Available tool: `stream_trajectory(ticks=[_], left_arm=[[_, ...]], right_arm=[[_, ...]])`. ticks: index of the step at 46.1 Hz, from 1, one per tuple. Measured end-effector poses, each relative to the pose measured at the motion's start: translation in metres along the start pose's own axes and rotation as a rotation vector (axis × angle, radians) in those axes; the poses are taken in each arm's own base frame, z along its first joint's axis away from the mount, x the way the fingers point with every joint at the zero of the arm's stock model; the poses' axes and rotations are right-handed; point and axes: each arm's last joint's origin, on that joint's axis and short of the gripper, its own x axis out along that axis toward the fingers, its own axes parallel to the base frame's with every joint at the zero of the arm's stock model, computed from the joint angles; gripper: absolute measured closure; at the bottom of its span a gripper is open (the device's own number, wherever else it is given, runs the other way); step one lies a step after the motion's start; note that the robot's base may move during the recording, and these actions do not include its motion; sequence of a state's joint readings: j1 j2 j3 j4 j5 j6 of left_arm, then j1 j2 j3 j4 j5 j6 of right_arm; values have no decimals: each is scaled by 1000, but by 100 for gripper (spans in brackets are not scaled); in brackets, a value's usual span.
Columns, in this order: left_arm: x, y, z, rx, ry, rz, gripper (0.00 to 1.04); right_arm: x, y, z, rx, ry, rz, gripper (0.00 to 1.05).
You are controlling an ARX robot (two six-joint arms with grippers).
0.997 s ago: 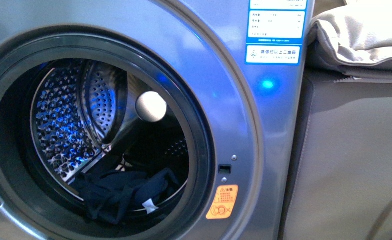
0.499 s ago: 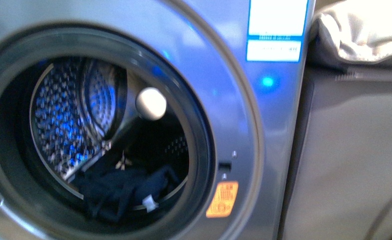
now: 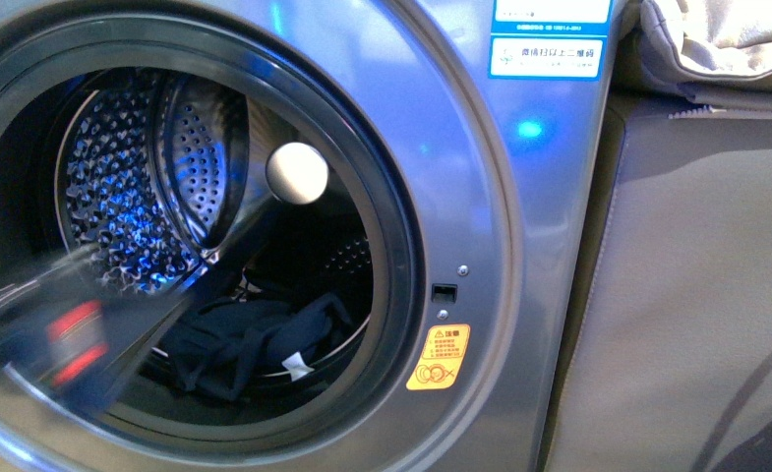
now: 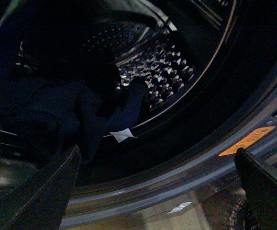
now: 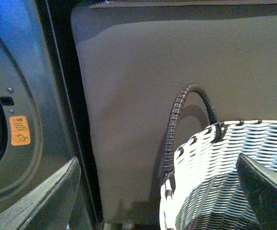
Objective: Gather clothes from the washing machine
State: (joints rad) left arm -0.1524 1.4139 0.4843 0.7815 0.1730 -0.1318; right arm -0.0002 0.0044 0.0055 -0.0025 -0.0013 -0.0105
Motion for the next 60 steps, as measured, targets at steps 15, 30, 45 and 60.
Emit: stream_trajectory(ticks=[15,30,45,60], left_arm=[[46,3,-9,56,110,-2,7],[81,8,-22,85,172,20,7],[113,17,-33,75,223,35,7],[145,25,-37,67,246,49,7]], right_arm=[[0,0,0,0,0,0,8],[0,0,0,0,0,0,8],[0,0,0,0,0,0,8],[0,0,0,0,0,0,8]])
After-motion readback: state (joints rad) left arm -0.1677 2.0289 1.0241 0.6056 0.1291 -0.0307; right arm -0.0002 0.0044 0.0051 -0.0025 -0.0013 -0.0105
